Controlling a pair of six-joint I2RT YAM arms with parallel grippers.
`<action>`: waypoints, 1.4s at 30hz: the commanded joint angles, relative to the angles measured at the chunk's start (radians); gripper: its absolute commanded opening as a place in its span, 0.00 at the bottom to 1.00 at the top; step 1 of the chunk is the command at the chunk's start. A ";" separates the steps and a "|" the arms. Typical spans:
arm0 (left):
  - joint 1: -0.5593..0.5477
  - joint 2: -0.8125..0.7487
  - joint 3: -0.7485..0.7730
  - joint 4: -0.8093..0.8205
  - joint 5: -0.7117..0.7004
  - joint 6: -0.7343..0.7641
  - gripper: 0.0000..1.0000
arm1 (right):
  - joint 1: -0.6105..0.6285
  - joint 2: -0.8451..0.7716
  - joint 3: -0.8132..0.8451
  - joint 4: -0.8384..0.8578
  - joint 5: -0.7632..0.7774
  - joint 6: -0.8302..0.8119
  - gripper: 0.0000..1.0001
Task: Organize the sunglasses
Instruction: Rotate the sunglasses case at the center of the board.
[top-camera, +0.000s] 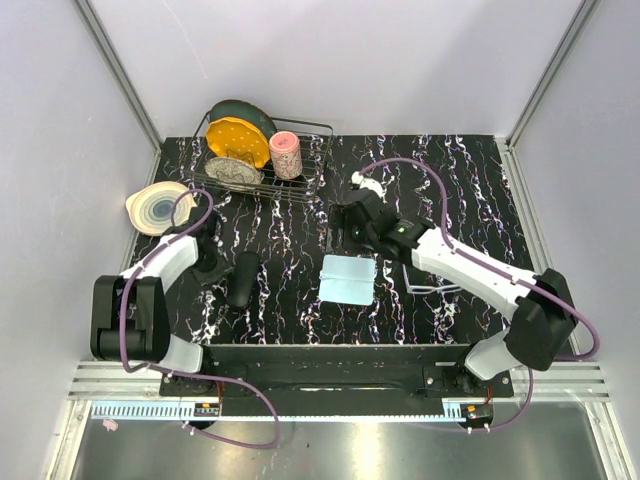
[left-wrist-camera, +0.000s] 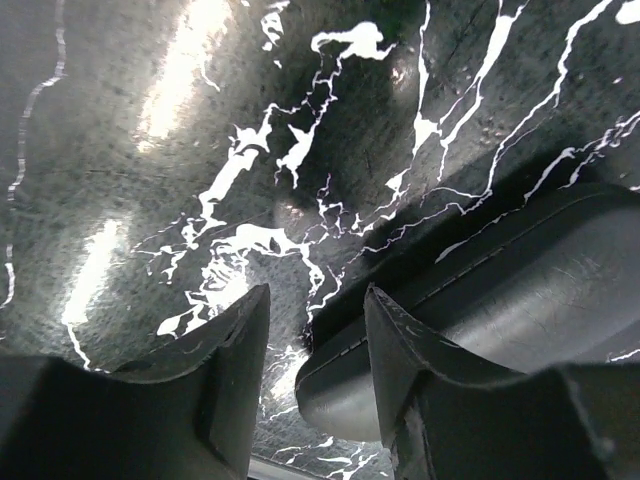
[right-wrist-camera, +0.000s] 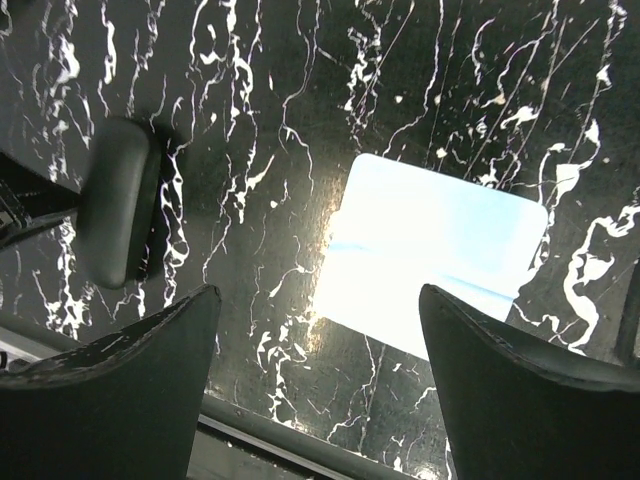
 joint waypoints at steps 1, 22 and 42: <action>0.002 0.025 -0.010 0.068 0.060 -0.011 0.47 | 0.046 0.049 0.044 0.023 0.069 0.015 0.86; 0.001 -0.237 -0.141 0.068 0.088 -0.037 0.44 | 0.195 0.414 0.271 0.181 -0.200 -0.293 0.99; 0.010 -0.278 -0.176 0.078 0.135 -0.060 0.20 | 0.192 0.624 0.457 0.071 -0.006 -0.301 0.72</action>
